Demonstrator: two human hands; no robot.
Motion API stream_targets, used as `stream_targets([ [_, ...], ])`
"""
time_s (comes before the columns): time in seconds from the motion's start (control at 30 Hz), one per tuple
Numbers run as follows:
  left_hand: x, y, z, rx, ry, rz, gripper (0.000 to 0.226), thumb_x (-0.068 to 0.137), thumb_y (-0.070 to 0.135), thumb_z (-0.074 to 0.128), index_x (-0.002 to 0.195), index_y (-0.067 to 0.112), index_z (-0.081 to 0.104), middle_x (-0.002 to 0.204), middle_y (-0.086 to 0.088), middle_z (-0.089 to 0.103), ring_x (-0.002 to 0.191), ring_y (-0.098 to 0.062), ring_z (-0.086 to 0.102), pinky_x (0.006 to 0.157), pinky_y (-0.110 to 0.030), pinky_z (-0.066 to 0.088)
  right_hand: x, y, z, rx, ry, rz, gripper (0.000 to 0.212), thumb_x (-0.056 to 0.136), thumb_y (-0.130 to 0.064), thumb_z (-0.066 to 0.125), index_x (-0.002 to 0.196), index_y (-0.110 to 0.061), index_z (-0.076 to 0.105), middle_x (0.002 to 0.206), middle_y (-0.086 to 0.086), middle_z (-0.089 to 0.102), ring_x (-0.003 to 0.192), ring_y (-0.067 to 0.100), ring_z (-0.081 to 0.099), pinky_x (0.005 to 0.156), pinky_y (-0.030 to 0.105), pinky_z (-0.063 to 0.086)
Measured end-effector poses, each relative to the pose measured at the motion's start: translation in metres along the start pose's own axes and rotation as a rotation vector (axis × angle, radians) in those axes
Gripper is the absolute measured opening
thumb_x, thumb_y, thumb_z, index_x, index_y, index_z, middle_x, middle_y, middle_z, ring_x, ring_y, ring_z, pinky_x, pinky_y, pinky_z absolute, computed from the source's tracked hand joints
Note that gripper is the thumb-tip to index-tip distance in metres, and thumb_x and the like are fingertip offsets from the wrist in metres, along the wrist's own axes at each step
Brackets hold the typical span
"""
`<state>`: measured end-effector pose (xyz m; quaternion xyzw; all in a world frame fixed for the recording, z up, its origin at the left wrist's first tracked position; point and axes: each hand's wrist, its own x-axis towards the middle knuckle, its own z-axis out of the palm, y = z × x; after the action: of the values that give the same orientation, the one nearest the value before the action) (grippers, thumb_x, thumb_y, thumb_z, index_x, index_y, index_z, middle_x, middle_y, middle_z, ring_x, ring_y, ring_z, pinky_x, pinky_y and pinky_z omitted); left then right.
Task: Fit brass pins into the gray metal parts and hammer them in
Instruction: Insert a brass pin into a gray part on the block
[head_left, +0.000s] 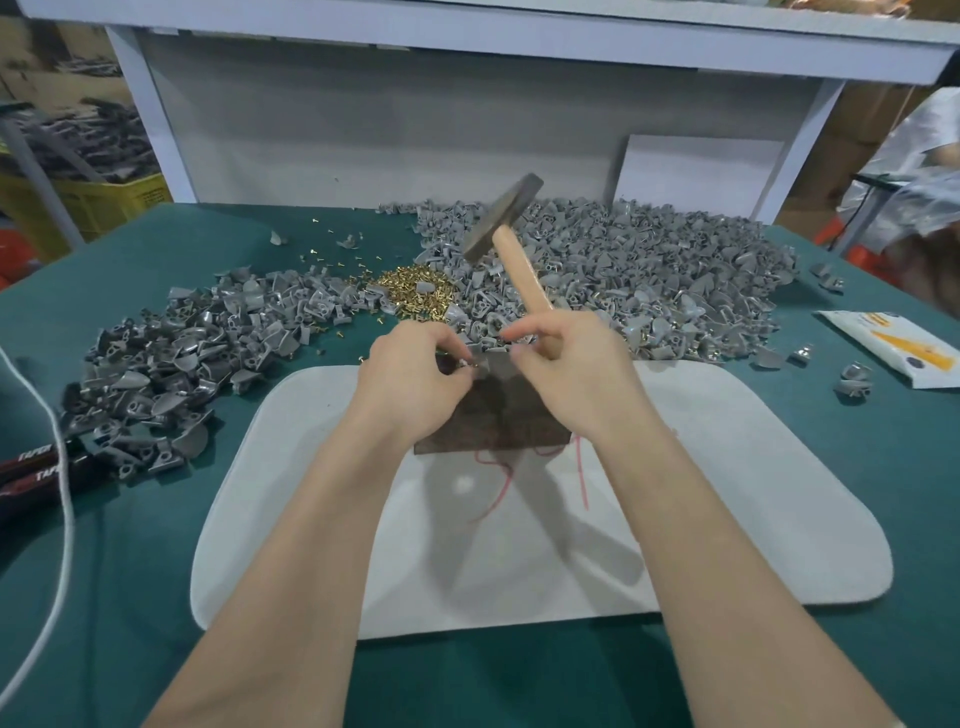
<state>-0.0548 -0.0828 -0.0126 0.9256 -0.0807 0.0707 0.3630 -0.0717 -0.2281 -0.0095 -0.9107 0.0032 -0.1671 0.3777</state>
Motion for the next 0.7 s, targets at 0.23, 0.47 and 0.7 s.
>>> stream_targets([
  [0.23,0.002,-0.003,0.0,-0.102,-0.038,-0.002,0.009,0.083,0.022,0.068,0.079,0.027,0.062,0.088,0.004,0.066,0.094,-0.019,0.062,0.078,-0.023,0.042,-0.002,-0.014,0.014,-0.153,-0.034,-0.054,0.011,0.084,-0.028,0.066,0.092,-0.032,0.073,0.099,0.008,0.063,0.091,0.025,0.06,0.08,0.036,0.05],
  [0.47,0.004,-0.006,0.001,-0.147,-0.03,0.008,0.011,0.082,0.021,0.071,0.075,0.026,0.064,0.091,-0.003,0.071,0.094,-0.024,0.063,0.086,-0.035,0.05,-0.003,-0.017,0.012,-0.199,-0.048,-0.062,0.014,0.086,-0.028,0.064,0.098,-0.034,0.069,0.104,0.005,0.06,0.097,0.025,0.059,0.082,0.034,0.048],
  [0.7,0.004,-0.009,0.003,-0.114,-0.011,0.015,0.014,0.083,0.023,0.071,0.072,0.026,0.062,0.083,0.002,0.067,0.089,-0.02,0.061,0.073,-0.024,0.04,-0.004,-0.019,0.016,-0.332,-0.045,-0.11,0.011,0.089,-0.029,0.061,0.098,-0.032,0.066,0.092,-0.003,0.043,0.093,0.025,0.056,0.069,0.028,0.033],
])
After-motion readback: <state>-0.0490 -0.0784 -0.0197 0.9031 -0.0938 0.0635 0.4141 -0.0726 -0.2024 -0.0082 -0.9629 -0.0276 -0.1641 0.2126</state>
